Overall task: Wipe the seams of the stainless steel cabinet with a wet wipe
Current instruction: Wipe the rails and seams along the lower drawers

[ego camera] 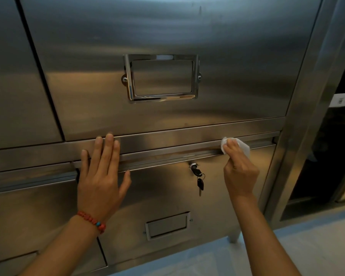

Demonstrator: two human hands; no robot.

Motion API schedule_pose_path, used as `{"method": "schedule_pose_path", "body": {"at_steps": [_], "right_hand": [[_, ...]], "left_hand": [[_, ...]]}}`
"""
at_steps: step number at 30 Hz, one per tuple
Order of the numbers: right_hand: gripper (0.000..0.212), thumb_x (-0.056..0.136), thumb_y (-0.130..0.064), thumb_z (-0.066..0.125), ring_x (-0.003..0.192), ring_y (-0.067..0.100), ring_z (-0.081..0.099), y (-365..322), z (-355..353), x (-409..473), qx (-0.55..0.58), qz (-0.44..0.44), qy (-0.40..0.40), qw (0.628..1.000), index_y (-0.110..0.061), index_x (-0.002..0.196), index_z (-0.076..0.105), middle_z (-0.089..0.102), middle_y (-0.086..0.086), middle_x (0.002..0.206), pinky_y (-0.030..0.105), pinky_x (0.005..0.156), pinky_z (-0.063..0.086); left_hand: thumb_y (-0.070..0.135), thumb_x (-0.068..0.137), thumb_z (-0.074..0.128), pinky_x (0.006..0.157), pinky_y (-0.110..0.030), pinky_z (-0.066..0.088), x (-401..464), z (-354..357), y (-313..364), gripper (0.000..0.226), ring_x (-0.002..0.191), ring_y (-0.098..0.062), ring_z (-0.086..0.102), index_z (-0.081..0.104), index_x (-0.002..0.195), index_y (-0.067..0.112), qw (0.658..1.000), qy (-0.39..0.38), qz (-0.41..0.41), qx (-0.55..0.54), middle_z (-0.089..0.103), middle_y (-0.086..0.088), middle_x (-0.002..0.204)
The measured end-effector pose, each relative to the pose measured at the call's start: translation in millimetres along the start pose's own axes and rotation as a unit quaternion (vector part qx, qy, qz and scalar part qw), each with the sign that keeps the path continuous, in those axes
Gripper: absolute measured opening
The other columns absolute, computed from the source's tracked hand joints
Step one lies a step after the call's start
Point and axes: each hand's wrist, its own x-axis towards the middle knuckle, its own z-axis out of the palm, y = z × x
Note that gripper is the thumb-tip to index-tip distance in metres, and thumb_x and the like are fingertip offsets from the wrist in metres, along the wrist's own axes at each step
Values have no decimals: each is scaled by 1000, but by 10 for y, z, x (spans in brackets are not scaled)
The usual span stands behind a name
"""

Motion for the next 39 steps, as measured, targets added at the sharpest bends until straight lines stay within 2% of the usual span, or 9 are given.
{"method": "schedule_pose_path", "body": {"at_steps": [4,9,20,26,30,32,34,37,39], "right_hand": [[25,72,16,63,89,42,67,-67,20,7,11,67,4,998,10,96,70,67,26,100,59,63,55],[34,65,25,69,89,39,67,34,-2,-2,11,21,-11,1000,9,95,70,68,25,99,53,67,57],[24,78,18,56,84,41,68,450,-37,133,-10,126,49,991,8,91,72,69,25,97,47,76,53],[26,79,17,52,92,37,67,628,-47,190,6,163,44,986,7,92,72,69,24,100,28,86,47],[22,83,12,54,95,36,66,570,-5,160,15,191,50,980,8,95,72,68,24,101,26,89,46],[21,82,14,56,95,36,66,524,19,121,15,173,51,983,9,96,71,68,25,100,26,88,47],[22,80,17,58,93,37,67,524,39,78,-2,137,44,990,9,95,71,68,25,100,35,86,50],[19,83,12,56,88,36,68,623,11,82,-37,57,39,997,8,93,72,69,23,98,31,81,51],[22,85,7,51,85,36,69,721,-36,105,-70,4,26,997,7,94,72,70,22,98,33,73,54]], "left_hand": [[31,87,42,111,-54,20,3,-6,5,62,139,-30,21,36,138,-5,1000,0,-2,-2,29,-22,147],[31,87,43,112,-53,17,-7,17,0,63,142,-27,16,36,138,-5,1000,3,-4,-3,28,-20,147],[31,87,44,112,-52,17,-13,13,-15,64,139,-31,22,35,139,-3,1000,1,1,-4,27,-19,148],[31,86,43,112,-52,18,-9,-3,-19,64,139,-31,22,35,139,-3,1000,-1,3,-11,27,-19,148],[32,86,42,112,-52,17,-6,7,-18,64,138,-31,23,35,139,-3,1000,-1,4,-5,28,-19,148],[32,86,43,112,-52,17,-11,10,-18,64,139,-30,22,35,139,-3,1000,-1,2,-4,28,-19,148],[32,86,43,112,-52,17,-12,11,-23,64,139,-30,22,35,139,-4,1000,-1,4,-3,27,-19,148],[32,86,43,112,-52,18,-10,17,-29,64,139,-31,23,35,139,-3,1000,1,9,-4,27,-19,148],[32,87,43,112,-52,17,-8,19,-31,63,139,-31,23,34,139,-3,1000,3,9,-2,27,-19,148]]}}
